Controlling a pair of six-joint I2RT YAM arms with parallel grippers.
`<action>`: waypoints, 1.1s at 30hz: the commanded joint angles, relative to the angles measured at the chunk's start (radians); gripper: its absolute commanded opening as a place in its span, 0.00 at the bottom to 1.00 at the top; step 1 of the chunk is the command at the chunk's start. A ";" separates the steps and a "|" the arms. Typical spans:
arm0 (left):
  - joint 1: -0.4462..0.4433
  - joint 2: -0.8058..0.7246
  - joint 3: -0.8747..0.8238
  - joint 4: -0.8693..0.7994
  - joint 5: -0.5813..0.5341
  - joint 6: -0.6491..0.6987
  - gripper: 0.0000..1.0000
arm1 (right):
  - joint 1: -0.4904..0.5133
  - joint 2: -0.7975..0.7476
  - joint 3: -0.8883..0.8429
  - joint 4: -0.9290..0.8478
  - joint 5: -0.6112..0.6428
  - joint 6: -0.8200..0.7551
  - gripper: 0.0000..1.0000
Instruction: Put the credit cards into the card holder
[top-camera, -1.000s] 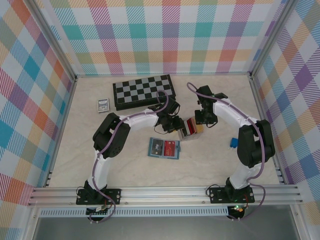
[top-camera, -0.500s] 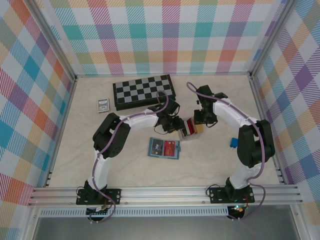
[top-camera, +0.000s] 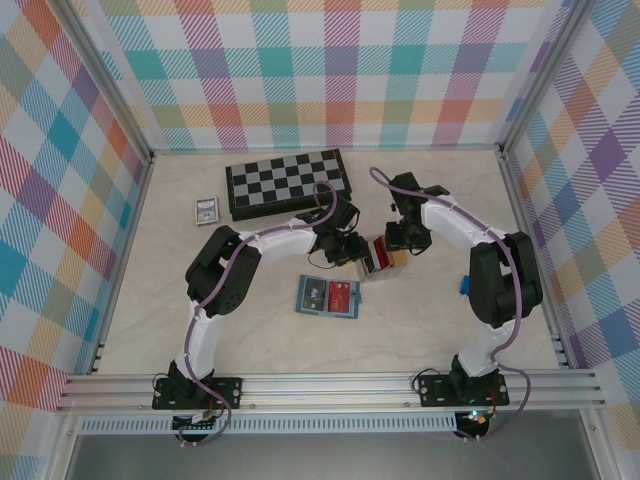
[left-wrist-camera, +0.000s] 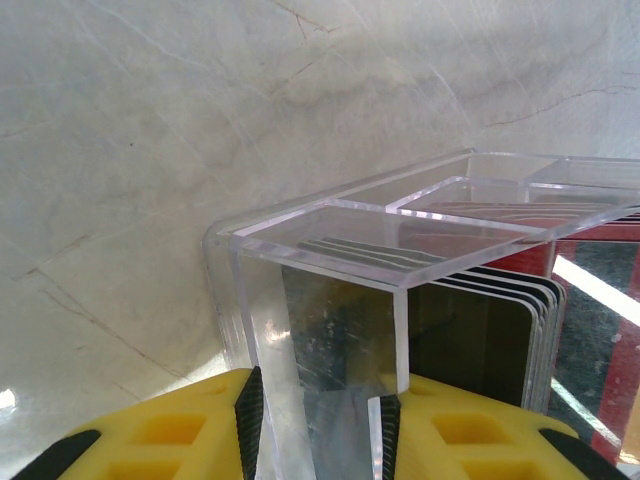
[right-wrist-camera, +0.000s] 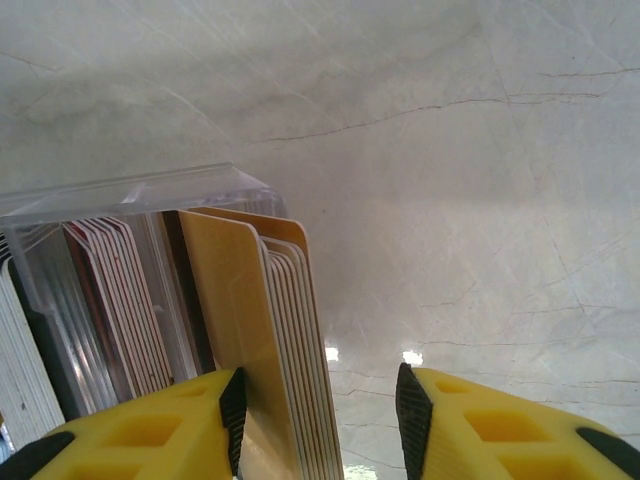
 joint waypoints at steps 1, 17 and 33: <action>-0.010 0.011 -0.045 -0.100 -0.020 0.008 0.35 | -0.004 -0.026 0.025 -0.025 0.073 -0.023 0.45; -0.009 0.011 -0.051 -0.093 -0.016 0.004 0.35 | -0.002 -0.060 0.024 -0.037 0.062 -0.022 0.38; -0.010 0.016 -0.051 -0.088 -0.004 0.003 0.35 | -0.002 -0.063 0.026 -0.038 0.040 -0.020 0.24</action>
